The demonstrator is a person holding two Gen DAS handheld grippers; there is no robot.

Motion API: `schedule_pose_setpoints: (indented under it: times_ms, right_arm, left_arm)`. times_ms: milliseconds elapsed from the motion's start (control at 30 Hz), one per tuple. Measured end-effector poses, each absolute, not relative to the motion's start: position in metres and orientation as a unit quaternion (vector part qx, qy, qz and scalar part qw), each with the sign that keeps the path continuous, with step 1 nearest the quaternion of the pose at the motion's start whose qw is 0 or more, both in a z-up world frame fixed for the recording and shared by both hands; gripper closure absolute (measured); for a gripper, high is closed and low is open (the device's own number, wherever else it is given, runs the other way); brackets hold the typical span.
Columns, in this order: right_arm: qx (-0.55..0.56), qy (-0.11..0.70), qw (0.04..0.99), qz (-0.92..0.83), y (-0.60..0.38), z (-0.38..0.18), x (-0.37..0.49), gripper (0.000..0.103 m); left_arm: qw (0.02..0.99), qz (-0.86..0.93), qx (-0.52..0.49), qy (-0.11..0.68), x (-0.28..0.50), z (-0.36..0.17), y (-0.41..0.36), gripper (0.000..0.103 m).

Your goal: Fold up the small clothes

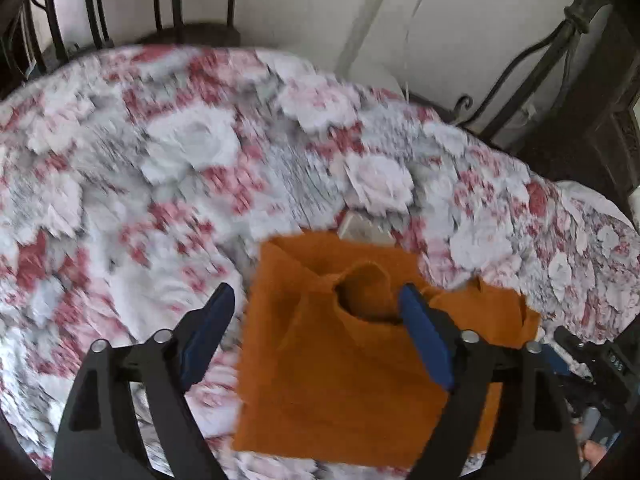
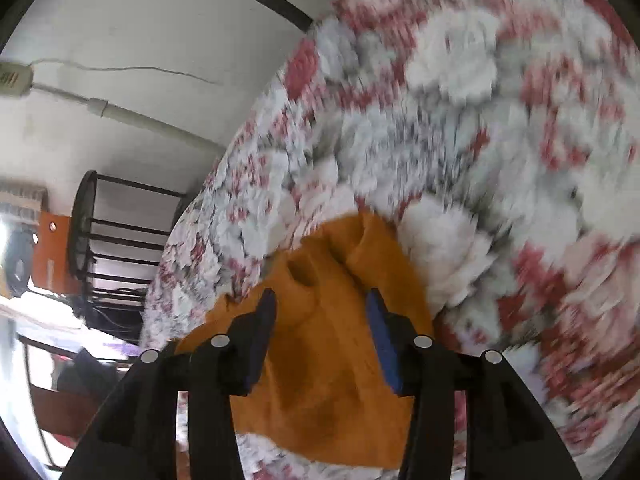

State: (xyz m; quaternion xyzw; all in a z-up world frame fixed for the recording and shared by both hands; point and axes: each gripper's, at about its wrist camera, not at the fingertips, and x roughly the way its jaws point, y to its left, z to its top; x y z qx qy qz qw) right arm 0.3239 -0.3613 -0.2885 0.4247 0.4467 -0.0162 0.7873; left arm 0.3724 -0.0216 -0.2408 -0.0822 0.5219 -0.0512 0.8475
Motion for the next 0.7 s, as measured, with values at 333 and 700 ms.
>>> schedule_pose_setpoints:
  times_ms: [333,700]
  right_arm:
    - [0.212,0.482,0.850,-0.015,-0.321,-0.289,0.344,0.055]
    - [0.123,0.489,0.862,-0.051,-0.307,-0.285,0.341,0.094]
  left_arm:
    - [0.813,-0.035,0.015,0.580,0.371,-0.285,-0.034,0.019]
    - [0.847,0.007,-0.001,0.532,0.368,-0.265,-0.018,0.008]
